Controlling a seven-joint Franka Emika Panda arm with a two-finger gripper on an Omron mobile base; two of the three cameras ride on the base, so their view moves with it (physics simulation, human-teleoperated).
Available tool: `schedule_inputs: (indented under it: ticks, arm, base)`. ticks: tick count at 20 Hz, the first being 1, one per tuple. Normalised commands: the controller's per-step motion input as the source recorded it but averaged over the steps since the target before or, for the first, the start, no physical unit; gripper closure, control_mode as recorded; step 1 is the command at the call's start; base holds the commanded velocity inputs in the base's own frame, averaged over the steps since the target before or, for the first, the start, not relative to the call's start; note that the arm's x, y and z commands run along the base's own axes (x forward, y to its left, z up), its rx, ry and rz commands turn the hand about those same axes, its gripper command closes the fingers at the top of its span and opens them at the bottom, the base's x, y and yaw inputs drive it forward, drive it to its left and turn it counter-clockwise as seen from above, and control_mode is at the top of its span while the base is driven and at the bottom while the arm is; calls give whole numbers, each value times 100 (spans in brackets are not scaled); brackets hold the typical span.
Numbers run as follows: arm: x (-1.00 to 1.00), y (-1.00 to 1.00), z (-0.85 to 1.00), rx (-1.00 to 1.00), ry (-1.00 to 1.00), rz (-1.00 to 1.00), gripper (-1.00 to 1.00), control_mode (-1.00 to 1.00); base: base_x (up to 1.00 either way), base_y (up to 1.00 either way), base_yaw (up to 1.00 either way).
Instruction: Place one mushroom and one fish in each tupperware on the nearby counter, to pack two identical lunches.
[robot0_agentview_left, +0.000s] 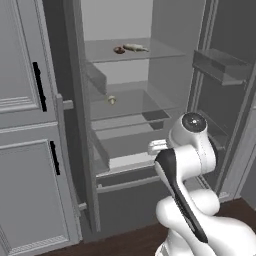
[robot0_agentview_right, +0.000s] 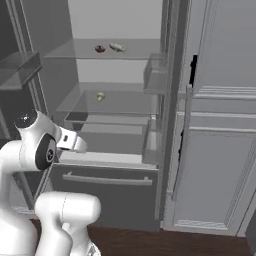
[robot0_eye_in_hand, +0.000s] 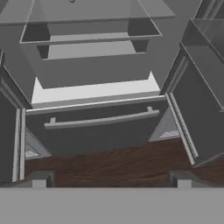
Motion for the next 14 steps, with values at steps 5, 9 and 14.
schedule_inputs:
  ticks: [5,9,14]
  arm:
    - [0,0,0,0,0,0,-100,100]
    - [0,0,0,0,0,0,-100,100]
    - [0,0,0,0,0,0,-100,100]
  base:
    - [76,0,0]
    - [63,2,0]
    - [66,0,0]
